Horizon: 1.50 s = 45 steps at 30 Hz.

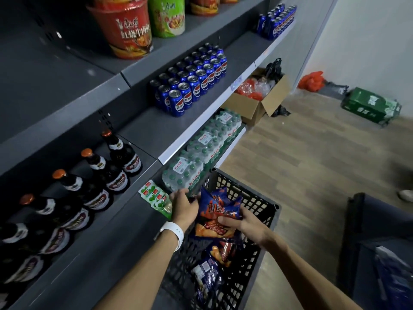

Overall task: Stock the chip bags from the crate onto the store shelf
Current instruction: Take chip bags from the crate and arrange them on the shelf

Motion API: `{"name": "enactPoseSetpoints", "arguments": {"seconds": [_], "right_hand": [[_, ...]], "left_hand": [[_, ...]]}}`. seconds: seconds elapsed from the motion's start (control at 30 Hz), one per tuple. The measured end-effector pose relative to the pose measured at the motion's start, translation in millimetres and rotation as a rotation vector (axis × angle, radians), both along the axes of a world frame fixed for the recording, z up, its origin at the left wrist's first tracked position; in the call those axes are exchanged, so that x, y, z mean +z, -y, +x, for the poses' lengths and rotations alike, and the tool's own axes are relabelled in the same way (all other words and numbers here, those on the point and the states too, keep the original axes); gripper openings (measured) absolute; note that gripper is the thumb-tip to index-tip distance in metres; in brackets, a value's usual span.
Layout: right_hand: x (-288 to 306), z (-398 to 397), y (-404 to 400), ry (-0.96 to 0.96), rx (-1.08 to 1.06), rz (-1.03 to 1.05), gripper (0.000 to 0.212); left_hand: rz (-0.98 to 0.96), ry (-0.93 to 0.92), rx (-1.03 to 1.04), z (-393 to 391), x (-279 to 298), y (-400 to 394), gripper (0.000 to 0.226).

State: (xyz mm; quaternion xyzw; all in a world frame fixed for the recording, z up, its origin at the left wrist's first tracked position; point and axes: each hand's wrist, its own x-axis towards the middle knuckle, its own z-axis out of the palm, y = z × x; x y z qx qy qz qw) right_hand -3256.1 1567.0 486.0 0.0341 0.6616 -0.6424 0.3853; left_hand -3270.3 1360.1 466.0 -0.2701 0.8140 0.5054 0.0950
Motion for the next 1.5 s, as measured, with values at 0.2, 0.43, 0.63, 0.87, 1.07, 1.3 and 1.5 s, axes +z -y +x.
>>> {"name": "enactPoseSetpoints", "arguments": {"seconds": [0.2,0.43,0.63,0.87,1.07,1.3,1.5], "right_hand": [[45,-4,5,-0.017,-0.039,-0.016,0.037],[70,-18,-2,-0.051,-0.121,-0.019,0.064],[94,-31,-4,-0.117,-0.149,0.052,0.050],[119,-38,8,-0.196,-0.133,0.043,0.052],[136,-44,23,-0.235,-0.092,-0.009,0.066],[159,-51,45,-0.140,-0.022,-0.063,0.032],[181,-46,68,-0.278,0.035,0.000,0.042]], "left_hand": [[0.509,0.097,0.162,8,51,-15,0.090],[0.517,0.028,0.010,17,93,-24,0.051],[0.285,-0.130,0.059,17,105,-27,0.042],[0.192,-0.212,0.109,19,130,-21,0.031],[0.104,-0.275,0.118,22,156,-11,0.031],[0.069,-0.302,0.155,33,175,5,0.017],[0.023,-0.358,0.219,49,199,30,0.009]]}}
